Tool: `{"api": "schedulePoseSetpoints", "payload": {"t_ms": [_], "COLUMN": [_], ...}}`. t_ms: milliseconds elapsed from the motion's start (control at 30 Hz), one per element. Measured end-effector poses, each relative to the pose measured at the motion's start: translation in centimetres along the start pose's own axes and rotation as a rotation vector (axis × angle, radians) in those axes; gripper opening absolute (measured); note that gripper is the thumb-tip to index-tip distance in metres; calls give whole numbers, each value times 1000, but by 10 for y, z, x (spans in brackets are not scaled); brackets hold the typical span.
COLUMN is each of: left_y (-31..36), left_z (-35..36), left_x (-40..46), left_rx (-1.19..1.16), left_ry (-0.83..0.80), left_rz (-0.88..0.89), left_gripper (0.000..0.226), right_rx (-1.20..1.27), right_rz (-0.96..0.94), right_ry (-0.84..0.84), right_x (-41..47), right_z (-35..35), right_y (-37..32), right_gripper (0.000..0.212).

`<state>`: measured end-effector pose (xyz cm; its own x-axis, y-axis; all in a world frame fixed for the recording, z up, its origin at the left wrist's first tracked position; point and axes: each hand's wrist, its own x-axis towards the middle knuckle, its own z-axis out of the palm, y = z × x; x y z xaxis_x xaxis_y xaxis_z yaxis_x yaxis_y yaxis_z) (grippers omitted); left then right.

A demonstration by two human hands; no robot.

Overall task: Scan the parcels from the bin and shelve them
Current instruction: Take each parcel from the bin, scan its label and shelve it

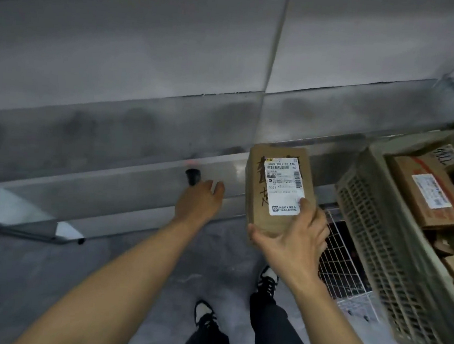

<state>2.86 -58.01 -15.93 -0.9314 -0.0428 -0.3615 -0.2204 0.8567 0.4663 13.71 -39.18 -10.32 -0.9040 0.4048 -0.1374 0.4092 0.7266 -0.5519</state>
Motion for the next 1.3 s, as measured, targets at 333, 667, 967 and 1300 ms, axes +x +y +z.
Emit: {"api": "schedulePoseSetpoints", "payload": {"t_ms": [333, 667, 967, 1300], "left_y": [-105, -145, -172, -179], "left_z": [74, 166, 192, 205], "left_x": [117, 273, 332, 339], "left_rx": [-168, -129, -138, -355], "left_ry": [177, 218, 231, 269], "left_rz": [-276, -290, -453, -552], "left_gripper": [51, 73, 88, 84], "right_rx": [-84, -72, -28, -16], "right_rz": [-3, -90, -125, -144], "right_ry": [-108, -48, -62, -68], "right_x": [4, 88, 121, 131], "right_z": [131, 252, 303, 294], "right_y": [46, 75, 73, 74], "right_gripper": [127, 127, 124, 124]}}
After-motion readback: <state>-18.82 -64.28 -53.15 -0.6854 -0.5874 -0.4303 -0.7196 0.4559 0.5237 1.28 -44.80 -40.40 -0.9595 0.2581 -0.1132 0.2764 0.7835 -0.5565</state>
